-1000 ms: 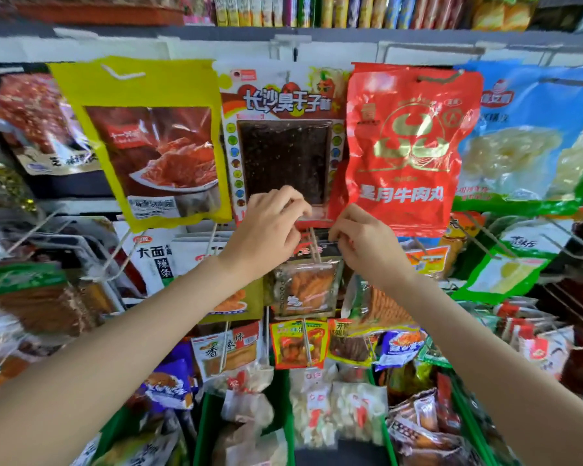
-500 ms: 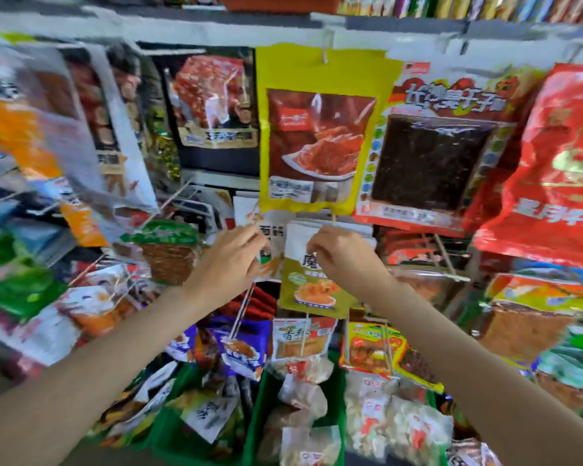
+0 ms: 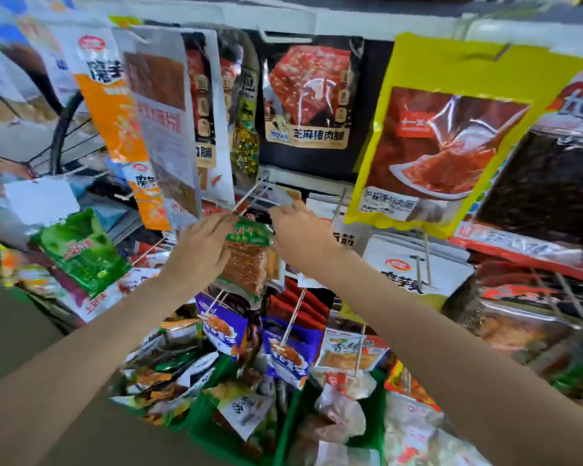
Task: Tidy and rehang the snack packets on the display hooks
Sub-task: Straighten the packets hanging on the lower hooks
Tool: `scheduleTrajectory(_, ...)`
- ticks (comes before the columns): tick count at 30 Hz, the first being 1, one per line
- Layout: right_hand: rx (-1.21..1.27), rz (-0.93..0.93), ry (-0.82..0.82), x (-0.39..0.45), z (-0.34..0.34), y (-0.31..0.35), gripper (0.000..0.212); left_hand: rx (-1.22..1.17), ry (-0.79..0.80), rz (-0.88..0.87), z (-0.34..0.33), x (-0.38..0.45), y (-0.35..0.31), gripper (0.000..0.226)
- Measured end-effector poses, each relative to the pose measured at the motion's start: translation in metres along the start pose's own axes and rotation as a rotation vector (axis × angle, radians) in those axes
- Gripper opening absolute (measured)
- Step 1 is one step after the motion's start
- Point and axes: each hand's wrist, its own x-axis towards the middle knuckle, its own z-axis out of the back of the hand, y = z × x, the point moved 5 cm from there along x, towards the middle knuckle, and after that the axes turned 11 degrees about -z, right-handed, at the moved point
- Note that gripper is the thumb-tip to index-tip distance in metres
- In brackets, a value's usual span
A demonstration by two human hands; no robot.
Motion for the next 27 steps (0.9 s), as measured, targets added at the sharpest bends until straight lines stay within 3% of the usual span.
scheduleTrajectory(5, 0.216, -0.201, 0.272, 0.046, -0.039, 0.025, 0.048, -0.070, 0.066, -0.099, -0.010, 0.000, 0.021, 0.050)
scheduleTrajectory(10, 0.405, -0.443, 0.237, 0.046, -0.054, 0.028, 0.022, -0.182, 0.050, -0.187, -0.004, -0.004, 0.033, 0.054)
scheduleTrajectory(17, 0.388, -0.411, 0.132, 0.032, -0.030, 0.044, 0.024, -0.114, -0.008, -0.359, 0.004, -0.004, 0.024, 0.043)
scheduleTrajectory(23, 0.192, -0.383, 0.088, 0.024, -0.020, 0.053, 0.028, -0.095, 0.097, -0.290, -0.001, -0.006, 0.033, 0.054)
scheduleTrajectory(27, 0.271, -0.294, 0.090, 0.021, -0.022, 0.060, 0.026, -0.174, 0.064, -0.220, 0.009, -0.017, 0.034, 0.049)
